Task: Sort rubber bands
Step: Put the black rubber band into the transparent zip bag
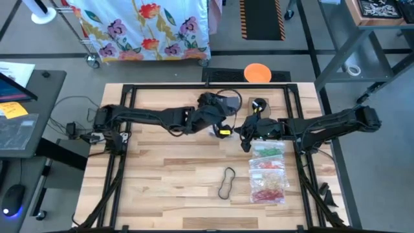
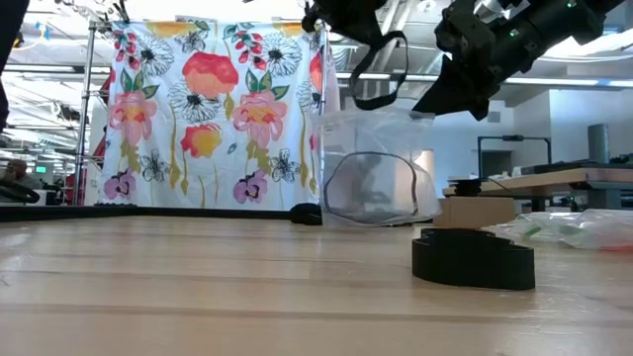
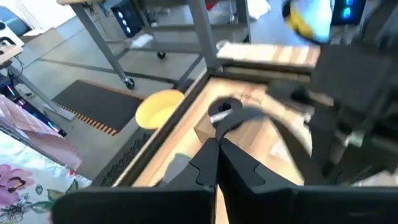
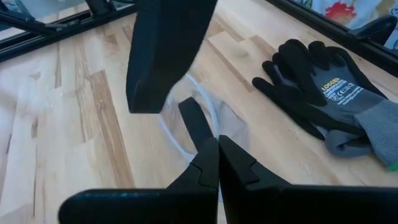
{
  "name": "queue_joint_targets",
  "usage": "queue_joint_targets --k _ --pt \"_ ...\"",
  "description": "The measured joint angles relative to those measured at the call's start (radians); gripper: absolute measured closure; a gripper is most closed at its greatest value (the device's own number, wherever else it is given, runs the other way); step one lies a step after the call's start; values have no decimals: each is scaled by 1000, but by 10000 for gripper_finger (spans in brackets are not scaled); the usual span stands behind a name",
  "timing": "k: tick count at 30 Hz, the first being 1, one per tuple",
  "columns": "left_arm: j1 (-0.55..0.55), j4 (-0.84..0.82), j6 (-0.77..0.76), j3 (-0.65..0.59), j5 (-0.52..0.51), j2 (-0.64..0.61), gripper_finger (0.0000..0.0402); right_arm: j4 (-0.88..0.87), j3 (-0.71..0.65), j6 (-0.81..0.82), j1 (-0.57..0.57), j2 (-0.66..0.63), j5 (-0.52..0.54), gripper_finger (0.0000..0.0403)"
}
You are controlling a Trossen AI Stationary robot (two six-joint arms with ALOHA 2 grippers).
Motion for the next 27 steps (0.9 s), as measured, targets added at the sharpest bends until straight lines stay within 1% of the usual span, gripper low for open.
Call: queue_joint_targets --k 5,10,15,27 --pt "1 19 3 2 6 -48 400 2 0 0 0 0 0 403" --pt "-8 11 -19 2 90 -52 400 4 0 5 0 0 0 403" --pt "-20 24 -20 -6 94 -52 400 4 0 34 0 0 0 403" --pt "-23 44 -33 -6 94 -51 400 23 0 37 0 0 1 403"
